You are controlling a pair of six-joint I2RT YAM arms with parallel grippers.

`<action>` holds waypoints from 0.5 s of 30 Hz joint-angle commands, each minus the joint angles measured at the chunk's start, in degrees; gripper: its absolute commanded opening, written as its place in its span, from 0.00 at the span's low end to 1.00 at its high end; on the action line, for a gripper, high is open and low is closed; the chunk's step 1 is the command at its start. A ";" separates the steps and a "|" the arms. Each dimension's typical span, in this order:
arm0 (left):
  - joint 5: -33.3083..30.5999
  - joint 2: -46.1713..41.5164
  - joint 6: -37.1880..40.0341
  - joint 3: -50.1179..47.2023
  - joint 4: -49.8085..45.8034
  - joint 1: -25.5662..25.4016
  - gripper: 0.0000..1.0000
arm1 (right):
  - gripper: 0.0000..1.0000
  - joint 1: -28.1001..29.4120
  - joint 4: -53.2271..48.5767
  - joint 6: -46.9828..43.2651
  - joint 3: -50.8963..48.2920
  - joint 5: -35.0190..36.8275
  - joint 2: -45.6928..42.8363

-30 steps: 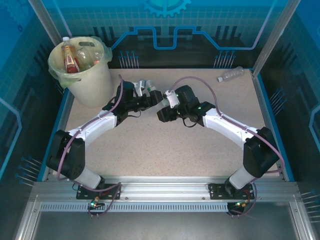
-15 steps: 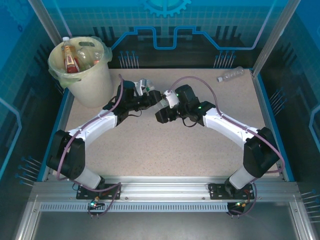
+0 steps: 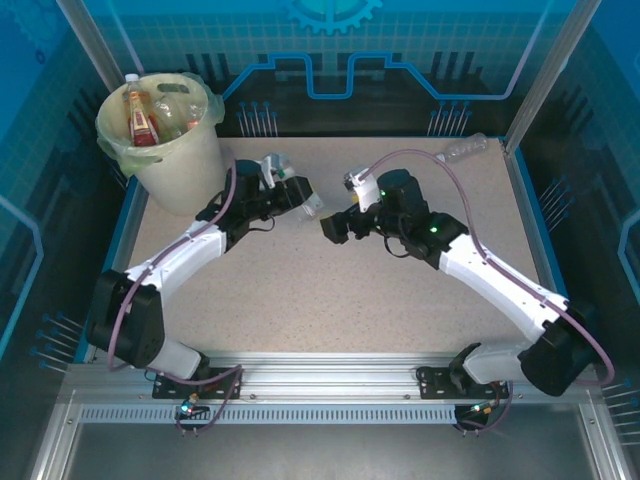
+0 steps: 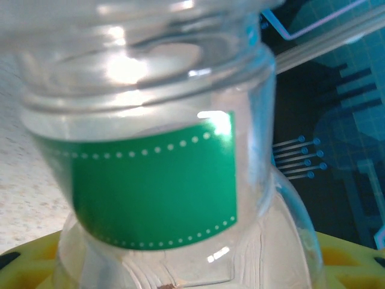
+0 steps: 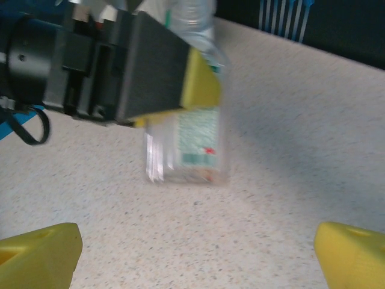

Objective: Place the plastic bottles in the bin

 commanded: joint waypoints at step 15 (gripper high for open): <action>-4.98 -6.44 18.93 26.89 -25.30 23.78 0.53 | 1.00 0.60 5.15 -2.93 -4.41 11.71 -5.64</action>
